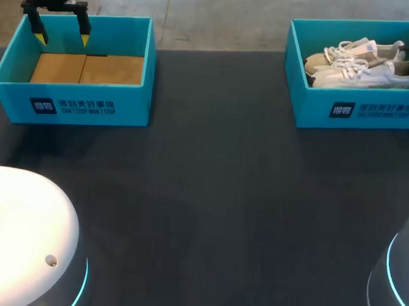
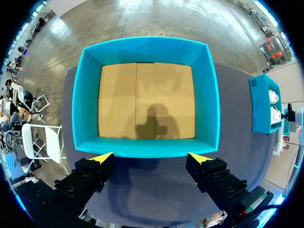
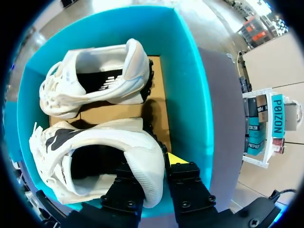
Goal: Take the shoe out of the shoebox, open the shoe tongue, remove and reinsert the insole, then place the shoe into the shoebox
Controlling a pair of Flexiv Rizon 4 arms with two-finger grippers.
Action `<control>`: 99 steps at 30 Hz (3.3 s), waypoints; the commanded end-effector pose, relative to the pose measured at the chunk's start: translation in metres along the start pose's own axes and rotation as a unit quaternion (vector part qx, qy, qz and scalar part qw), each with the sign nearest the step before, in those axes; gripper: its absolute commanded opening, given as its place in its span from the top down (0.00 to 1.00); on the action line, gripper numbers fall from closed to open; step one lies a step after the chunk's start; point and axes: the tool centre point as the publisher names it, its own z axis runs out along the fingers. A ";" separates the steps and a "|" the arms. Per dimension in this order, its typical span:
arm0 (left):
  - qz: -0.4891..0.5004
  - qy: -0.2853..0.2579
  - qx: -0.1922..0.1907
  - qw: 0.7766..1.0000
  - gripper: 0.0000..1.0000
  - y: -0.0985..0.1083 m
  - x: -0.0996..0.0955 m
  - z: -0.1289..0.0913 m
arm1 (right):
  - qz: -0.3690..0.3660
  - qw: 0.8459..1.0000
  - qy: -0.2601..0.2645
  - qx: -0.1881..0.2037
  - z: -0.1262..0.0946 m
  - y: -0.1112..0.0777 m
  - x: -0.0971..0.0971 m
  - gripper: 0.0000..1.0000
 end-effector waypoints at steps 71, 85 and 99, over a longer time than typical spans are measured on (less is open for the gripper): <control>0.000 0.000 0.000 1.000 0.00 0.000 0.000 0.000 | 0.101 0.994 -0.036 -0.032 -0.194 -0.246 0.143 1.00; 0.000 0.000 0.000 1.000 0.00 0.000 0.000 0.000 | 0.100 0.994 -0.029 -0.016 -0.190 -0.256 0.148 1.00; 0.000 0.000 0.000 1.000 0.00 0.000 0.000 0.000 | 0.100 0.994 -0.029 -0.016 -0.190 -0.256 0.148 1.00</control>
